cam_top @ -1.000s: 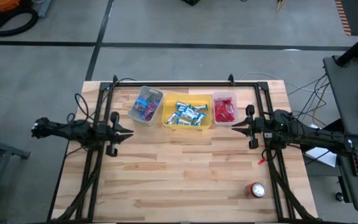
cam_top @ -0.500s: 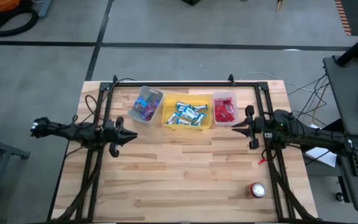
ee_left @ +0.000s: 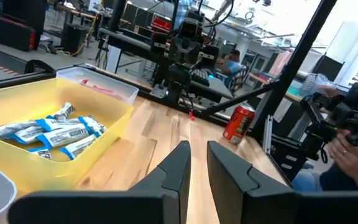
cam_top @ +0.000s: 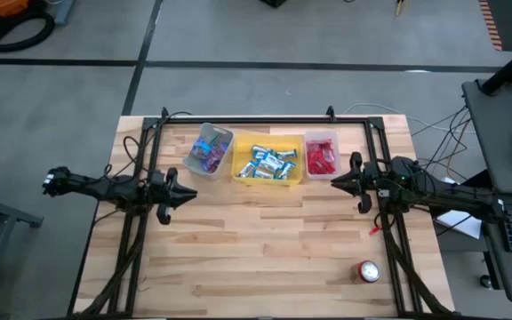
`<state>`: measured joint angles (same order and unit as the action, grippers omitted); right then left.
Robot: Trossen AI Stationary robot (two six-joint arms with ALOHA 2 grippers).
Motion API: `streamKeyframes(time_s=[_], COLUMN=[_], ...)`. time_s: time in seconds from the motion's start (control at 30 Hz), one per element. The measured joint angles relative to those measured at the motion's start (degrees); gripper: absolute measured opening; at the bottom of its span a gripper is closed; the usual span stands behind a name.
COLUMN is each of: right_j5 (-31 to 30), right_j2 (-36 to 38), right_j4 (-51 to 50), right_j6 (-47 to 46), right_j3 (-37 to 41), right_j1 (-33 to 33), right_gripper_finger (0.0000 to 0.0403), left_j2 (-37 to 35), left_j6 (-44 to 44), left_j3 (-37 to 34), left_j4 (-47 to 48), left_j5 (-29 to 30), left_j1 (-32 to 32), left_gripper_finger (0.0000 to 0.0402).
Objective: Sort candy
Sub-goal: Return to Home Position
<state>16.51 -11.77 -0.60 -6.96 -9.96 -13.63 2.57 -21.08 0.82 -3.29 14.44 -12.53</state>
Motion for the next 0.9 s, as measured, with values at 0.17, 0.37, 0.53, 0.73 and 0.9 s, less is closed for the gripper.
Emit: streamKeyframes(time_s=[0.17,0.37,0.53,0.73,0.9], right_j5=[-5.8,-17.4,-23.5,-18.4,-10.6], right_j2=[3.2,9.9,11.7,11.7,11.8], right_j4=[3.1,8.6,4.7,1.8,2.8], right_j6=[-12.5,-7.0,2.5,16.4,21.3], right_j3=[2.2,9.2,9.2,9.2,9.2], right_j1=[4.2,10.3,12.6,12.5,12.6], right_gripper_finger=[0.0038,0.0038,0.0038,0.0038,0.0038], left_j2=[0.0,0.1,0.5,1.2,1.5], left_j6=[0.0,0.0,0.0,0.0,0.0], left_j3=[0.0,0.0,0.0,0.2,0.2], left_j4=[-0.1,-0.1,-0.5,-0.5,-0.5], left_j5=[0.0,0.0,0.0,0.0,0.0], left_j1=[0.0,0.0,0.0,0.0,0.0], left_gripper_finger=[0.0038,0.0038,0.0038,0.0038,0.0038])
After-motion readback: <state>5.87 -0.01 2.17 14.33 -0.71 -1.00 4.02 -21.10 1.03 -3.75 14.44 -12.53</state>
